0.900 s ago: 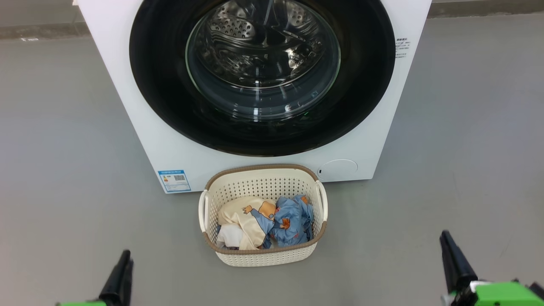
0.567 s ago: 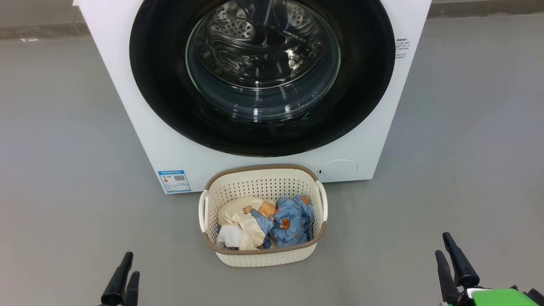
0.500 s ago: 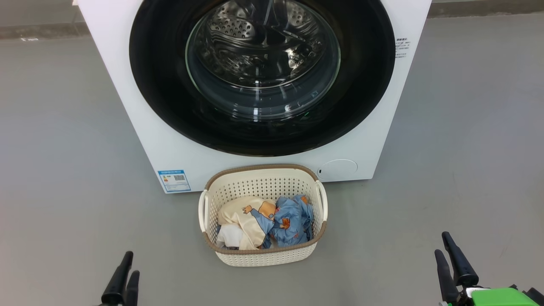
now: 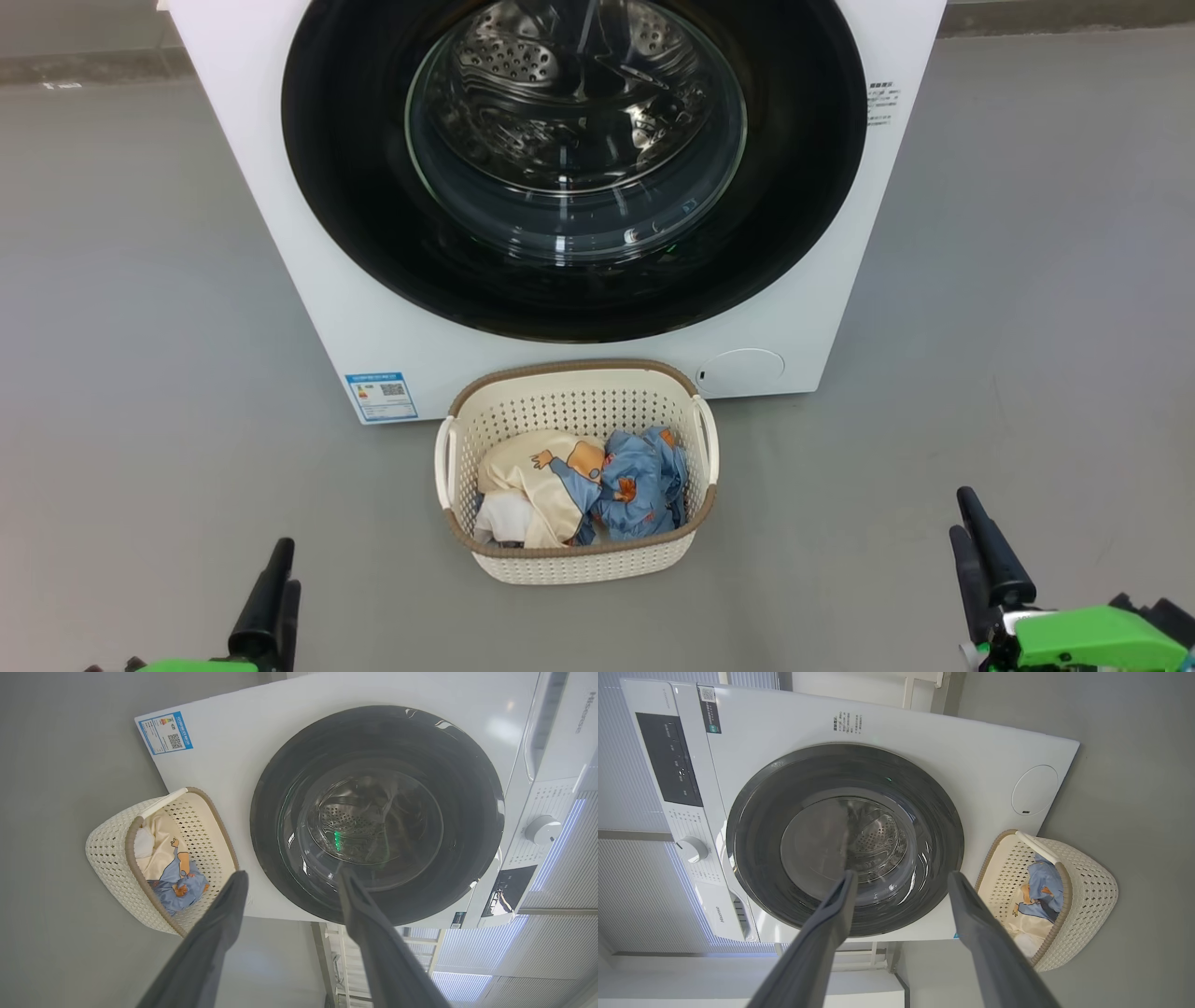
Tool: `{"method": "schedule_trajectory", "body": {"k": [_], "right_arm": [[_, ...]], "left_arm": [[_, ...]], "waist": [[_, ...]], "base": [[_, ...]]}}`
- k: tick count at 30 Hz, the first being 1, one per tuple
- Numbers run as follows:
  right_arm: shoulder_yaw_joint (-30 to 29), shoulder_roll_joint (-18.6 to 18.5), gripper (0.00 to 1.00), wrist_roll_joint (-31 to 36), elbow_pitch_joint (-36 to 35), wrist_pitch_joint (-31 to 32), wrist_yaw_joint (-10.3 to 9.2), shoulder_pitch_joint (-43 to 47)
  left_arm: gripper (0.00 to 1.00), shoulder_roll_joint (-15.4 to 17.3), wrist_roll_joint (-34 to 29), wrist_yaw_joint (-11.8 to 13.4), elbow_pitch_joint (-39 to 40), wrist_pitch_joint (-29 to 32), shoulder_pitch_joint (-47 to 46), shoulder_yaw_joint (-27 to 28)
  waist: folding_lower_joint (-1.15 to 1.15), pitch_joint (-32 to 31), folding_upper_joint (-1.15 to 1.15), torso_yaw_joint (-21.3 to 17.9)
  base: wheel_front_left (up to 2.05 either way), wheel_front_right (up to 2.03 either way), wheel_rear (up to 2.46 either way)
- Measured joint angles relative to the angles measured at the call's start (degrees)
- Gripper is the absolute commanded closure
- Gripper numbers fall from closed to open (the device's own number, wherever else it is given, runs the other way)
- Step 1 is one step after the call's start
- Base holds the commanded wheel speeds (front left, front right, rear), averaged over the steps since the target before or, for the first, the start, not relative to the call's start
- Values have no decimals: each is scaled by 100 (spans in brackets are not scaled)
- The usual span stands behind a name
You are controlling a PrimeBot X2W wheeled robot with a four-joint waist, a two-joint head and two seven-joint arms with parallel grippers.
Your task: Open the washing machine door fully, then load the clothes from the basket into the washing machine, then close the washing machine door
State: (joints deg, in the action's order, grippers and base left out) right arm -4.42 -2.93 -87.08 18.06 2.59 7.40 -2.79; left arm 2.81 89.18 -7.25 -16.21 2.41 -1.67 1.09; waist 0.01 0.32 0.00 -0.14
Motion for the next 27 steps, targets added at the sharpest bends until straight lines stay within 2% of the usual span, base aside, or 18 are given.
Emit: {"method": "schedule_trajectory", "body": {"k": [16, 27], "right_arm": [[274, -157, 0, 1044, 57, -280, 0, -258], [472, -267, 0, 2047, 112, -481, 0, -349]], "left_arm": [[0, 110, -1056, 0, 43, -267, -105, -89], [0, 132, -2009, 0, 51, -457, -207, -91]], "waist": [[0, 14, 0, 4], [0, 27, 0, 5]], "base": [[0, 0, 0], [0, 0, 0]]}}
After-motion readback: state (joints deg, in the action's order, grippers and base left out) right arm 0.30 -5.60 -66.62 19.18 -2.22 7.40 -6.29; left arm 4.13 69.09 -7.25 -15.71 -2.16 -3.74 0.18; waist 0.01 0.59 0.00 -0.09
